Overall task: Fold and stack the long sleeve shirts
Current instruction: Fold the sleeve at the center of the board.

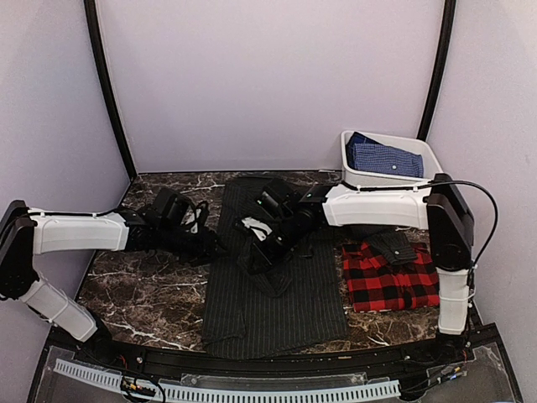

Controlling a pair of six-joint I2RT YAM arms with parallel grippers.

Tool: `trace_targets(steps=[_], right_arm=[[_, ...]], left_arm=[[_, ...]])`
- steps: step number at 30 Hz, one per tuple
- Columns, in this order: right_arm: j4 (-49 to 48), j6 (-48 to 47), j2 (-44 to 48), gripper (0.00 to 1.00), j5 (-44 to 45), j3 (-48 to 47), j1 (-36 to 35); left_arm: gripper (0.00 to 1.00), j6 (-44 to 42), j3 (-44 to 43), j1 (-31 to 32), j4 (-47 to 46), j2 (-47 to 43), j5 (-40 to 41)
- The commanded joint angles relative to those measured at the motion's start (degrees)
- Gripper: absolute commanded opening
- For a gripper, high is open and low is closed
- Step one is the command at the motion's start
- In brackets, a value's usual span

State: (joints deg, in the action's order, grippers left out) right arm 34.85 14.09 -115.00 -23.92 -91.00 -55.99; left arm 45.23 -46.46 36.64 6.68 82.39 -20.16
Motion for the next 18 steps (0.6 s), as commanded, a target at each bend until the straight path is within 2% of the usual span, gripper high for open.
trace_targets(steps=[1,7,18], right_arm=[[2.77,1.03,-3.01,0.0,-2.61,-4.53,-2.89],[2.38,3.06,-4.35,0.0,-4.4,-5.51,-4.94],[1.86,5.38,-8.33,0.0,-7.45,-8.39,-8.48]], left_arm=[[0.43,0.88,1.33,-0.19,-1.79,-2.49,3.08],[0.43,1.18,3.37,-1.13,-0.05,-6.19,7.97],[0.43,1.67,6.4,-2.34,-0.05,-9.4,8.5]])
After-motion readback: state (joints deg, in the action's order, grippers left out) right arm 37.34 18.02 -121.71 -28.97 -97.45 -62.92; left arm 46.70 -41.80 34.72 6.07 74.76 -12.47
